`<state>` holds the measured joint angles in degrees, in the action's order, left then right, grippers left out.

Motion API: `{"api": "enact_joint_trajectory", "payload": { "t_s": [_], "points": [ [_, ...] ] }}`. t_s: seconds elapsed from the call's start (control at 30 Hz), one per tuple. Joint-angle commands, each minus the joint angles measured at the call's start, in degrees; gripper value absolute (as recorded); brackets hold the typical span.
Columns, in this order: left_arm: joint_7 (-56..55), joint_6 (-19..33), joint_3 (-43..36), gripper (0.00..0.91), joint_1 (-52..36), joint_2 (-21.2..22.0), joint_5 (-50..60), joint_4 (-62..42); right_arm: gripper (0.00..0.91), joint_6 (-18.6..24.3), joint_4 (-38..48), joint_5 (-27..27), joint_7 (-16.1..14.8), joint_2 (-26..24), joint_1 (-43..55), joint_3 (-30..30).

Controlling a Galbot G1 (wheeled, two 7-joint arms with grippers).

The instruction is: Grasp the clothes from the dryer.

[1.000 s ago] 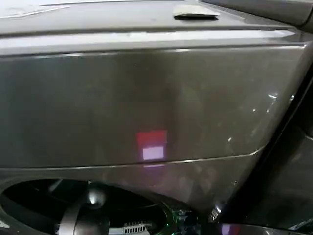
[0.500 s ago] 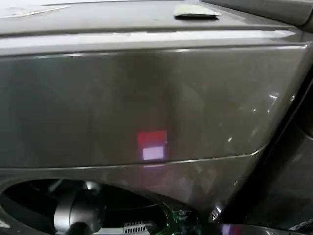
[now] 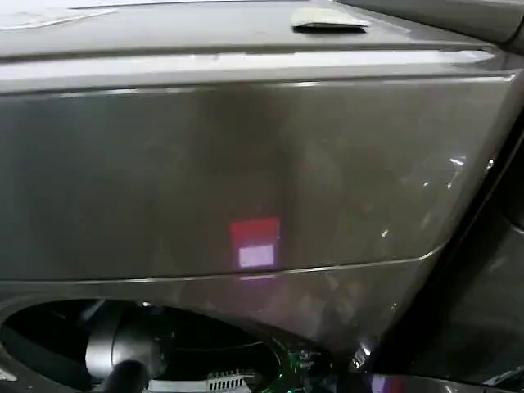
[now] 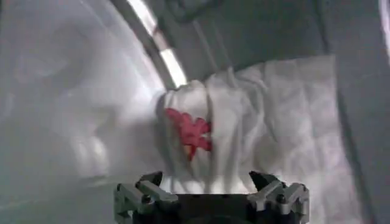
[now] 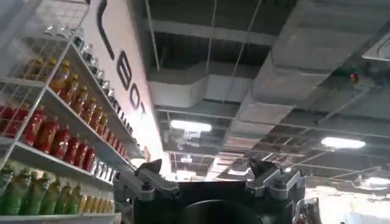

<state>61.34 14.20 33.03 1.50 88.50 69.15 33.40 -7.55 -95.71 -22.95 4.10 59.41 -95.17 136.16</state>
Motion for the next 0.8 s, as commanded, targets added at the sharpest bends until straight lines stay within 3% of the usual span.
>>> {"api": "enact_joint_trajectory", "payload": {
  "t_s": [0.03,0.57,0.8],
  "points": [
    [2.76,-1.03,0.16,0.907,-0.67,-0.06,-1.47,-1.70,0.907,0.11,-0.22,0.03,0.04,0.36,0.25,-0.51],
    [-3.74,-4.77,-0.12,0.907,0.48,-1.10,0.93,-4.16,0.907,0.46,-1.13,0.19,-0.10,0.88,0.88,-1.43],
    [-2.58,-0.87,-0.13,0.907,0.80,-1.08,-4.46,-5.74,0.907,0.56,-0.96,0.20,-0.08,0.99,1.06,-1.76]
  ]
}}
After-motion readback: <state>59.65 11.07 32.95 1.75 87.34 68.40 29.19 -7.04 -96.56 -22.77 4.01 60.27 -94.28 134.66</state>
